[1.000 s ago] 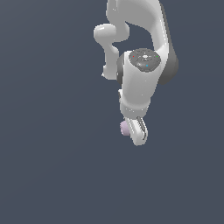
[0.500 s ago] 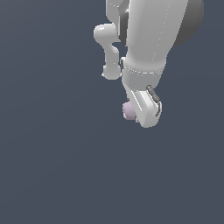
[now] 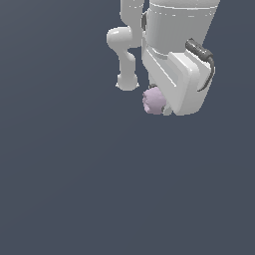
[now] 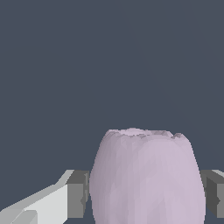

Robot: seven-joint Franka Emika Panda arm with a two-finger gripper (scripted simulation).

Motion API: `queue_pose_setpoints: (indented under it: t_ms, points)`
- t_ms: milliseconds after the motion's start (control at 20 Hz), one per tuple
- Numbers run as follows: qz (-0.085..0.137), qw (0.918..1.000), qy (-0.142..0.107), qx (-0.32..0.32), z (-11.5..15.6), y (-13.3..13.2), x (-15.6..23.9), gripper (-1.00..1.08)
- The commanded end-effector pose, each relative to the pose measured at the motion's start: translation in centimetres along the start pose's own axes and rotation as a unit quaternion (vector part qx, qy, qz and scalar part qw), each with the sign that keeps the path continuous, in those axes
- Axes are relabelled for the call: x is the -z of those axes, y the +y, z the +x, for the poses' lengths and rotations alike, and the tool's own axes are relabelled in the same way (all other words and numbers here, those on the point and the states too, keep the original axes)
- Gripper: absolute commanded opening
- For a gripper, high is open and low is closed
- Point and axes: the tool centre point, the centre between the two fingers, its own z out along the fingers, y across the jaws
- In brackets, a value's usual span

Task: Pick up the object and move it to a goal position.

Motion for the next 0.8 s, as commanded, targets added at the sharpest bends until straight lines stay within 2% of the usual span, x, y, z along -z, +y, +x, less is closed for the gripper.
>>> queue_pose_setpoints:
  t_ms: [0,400,750]
  points:
    - [-0.001,1.0000,0.000,0.000,0.0,-0.1,1.8,-1.00]
    - [-0.001,1.0000,0.000,0.001,-0.1,-0.4,6.1,-1.00]
    - [-0.001,1.0000,0.000,0.001,-0.1,-0.6,8.1,-1.00]
